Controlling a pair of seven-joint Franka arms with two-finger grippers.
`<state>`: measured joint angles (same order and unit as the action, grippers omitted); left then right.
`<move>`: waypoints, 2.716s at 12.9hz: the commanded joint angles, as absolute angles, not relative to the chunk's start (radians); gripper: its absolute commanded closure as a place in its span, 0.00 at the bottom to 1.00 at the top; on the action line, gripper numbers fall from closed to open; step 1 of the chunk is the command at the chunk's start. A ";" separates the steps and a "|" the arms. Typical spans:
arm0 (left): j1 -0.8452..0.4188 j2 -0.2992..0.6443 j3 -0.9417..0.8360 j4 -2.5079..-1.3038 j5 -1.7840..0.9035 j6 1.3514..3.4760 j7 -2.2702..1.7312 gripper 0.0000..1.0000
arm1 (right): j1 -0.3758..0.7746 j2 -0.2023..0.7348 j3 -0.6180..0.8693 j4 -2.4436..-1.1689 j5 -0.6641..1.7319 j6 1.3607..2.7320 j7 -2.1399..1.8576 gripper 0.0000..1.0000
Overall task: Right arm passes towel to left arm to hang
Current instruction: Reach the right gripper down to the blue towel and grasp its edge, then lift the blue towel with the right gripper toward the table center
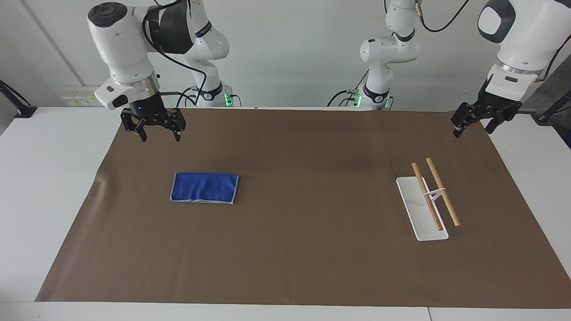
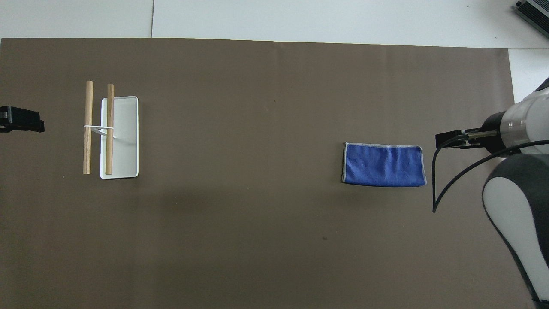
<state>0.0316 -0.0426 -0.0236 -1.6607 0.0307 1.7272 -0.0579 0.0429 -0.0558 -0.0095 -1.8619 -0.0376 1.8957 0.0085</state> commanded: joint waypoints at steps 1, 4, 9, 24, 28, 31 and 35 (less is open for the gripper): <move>0.038 -0.063 -0.026 -1.681 0.020 1.720 -0.058 0.00 | 0.038 -0.008 -0.005 -1.956 -0.041 2.034 -0.005 0.00; 0.038 -0.063 -0.026 -1.681 0.020 1.720 -0.058 0.00 | 0.038 0.081 -0.005 -2.045 -0.041 2.210 -0.002 0.00; 0.038 -0.063 -0.026 -1.681 0.020 1.720 -0.058 0.00 | 0.057 0.199 -0.005 -2.146 0.034 2.422 -0.011 0.00; 0.038 -0.063 -0.026 -1.681 0.020 1.720 -0.058 0.00 | 0.072 0.212 -0.003 -2.232 0.034 2.508 -0.011 1.00; 0.038 -0.063 -0.026 -1.681 0.020 1.720 -0.058 0.00 | 0.074 0.209 0.000 -2.134 0.034 2.375 0.017 1.00; 0.038 -0.063 -0.026 -1.681 0.020 1.720 -0.058 0.00 | 0.074 0.196 0.000 -2.040 0.034 2.255 0.020 1.00; 0.038 -0.064 -0.026 -1.681 0.020 1.720 -0.058 0.00 | 0.072 0.175 0.034 -1.941 0.041 2.148 0.076 1.00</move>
